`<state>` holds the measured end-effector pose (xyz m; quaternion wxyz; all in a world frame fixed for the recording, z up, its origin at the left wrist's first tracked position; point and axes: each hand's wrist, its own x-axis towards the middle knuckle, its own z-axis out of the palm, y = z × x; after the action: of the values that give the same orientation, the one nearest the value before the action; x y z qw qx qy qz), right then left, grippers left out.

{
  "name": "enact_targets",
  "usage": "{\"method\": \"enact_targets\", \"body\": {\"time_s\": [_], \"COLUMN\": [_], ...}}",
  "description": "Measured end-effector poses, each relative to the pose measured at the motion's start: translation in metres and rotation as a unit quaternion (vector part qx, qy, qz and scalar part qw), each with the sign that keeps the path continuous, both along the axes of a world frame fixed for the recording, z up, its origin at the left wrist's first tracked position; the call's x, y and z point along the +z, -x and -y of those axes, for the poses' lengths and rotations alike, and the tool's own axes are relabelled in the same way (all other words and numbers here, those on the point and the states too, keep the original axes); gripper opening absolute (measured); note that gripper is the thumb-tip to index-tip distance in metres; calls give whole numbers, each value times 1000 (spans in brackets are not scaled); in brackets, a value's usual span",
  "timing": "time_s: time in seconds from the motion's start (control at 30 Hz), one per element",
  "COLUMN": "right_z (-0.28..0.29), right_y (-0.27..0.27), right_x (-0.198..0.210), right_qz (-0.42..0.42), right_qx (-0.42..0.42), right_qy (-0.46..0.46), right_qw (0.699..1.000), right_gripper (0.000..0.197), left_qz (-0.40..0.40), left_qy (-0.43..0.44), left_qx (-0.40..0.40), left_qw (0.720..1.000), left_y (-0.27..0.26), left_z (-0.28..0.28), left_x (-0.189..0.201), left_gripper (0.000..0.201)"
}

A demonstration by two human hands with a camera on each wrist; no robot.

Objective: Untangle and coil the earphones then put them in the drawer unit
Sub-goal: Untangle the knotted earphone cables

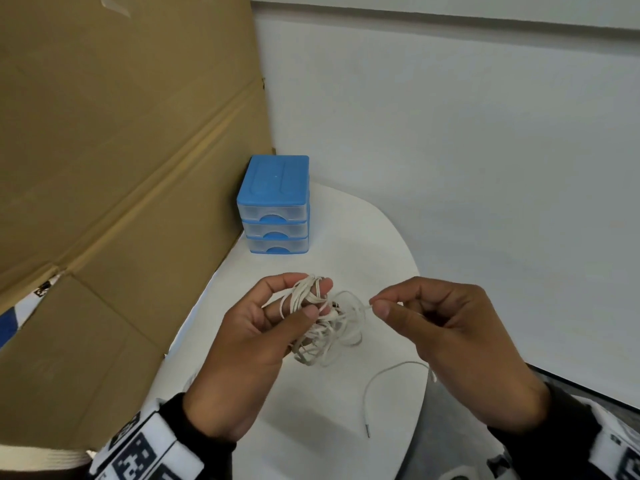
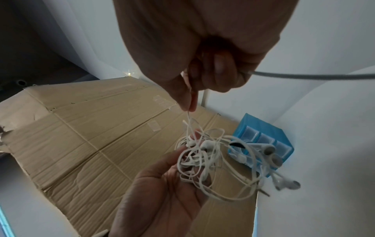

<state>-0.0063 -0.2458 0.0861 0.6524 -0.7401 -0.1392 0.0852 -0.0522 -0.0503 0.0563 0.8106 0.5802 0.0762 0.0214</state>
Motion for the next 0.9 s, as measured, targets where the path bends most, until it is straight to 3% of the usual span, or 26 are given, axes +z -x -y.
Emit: {"method": "enact_targets", "body": {"time_s": [0.13,0.27,0.67,0.83,0.9], "right_z": [1,5,4,4,4], "right_y": [-1,-4,12,13,12], "right_x": [-2,-2,12,5,-2], "right_qz": [18,20,184,219,209], "right_qx": [-14,-9,29,54,62], "right_qy": [-1,-8,81,113,128], "right_qw": [1000,1000,979,968,967], "right_gripper": [11,9,10,13,13], "left_qz": [11,24,39,22,9], "left_qy": [-55,-56,75,100,124], "left_qx": [-79,-99,-39,11,34], "left_qw": [995,993,996,995,992], "left_y": [4,7,5,1,1], "left_z": [3,9,9,5,4], "left_x": [-2,-5,-8,-12,-14], "left_gripper": [67,69,65,53,39]}}
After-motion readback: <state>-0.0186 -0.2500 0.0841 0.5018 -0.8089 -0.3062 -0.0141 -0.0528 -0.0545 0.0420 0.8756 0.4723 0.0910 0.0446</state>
